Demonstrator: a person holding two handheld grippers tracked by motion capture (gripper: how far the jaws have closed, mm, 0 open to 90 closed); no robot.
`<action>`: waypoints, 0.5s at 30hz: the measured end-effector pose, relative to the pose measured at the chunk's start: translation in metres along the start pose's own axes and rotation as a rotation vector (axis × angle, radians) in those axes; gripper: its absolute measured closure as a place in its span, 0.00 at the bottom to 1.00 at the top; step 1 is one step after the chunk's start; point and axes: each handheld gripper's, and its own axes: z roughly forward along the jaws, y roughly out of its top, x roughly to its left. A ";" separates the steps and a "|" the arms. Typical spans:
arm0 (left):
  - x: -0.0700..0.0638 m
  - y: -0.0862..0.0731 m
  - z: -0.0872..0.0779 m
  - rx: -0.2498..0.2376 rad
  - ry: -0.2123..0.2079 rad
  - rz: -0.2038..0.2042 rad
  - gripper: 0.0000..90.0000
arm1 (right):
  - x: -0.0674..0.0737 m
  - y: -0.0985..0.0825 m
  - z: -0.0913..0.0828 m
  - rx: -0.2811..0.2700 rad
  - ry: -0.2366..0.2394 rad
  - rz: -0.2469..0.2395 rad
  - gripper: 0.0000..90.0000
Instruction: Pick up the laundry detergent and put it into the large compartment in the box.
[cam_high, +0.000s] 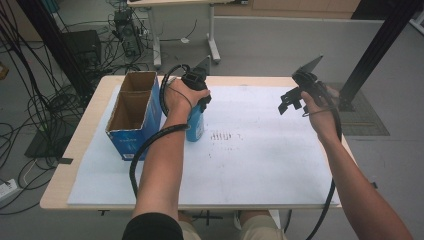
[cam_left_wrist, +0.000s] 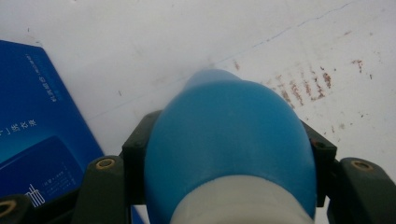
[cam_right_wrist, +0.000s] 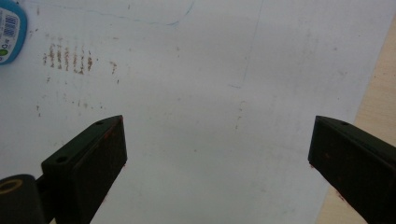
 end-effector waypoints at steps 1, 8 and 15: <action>0.000 0.000 0.000 0.000 0.000 0.000 0.43 | 0.000 0.000 0.000 0.001 0.001 0.000 0.05; 0.000 0.000 0.000 -0.001 0.000 -0.001 0.43 | 0.001 0.000 0.000 0.001 0.000 -0.001 0.05; 0.001 0.000 0.000 -0.002 -0.002 -0.004 0.43 | 0.000 0.000 0.000 -0.002 -0.002 -0.003 0.05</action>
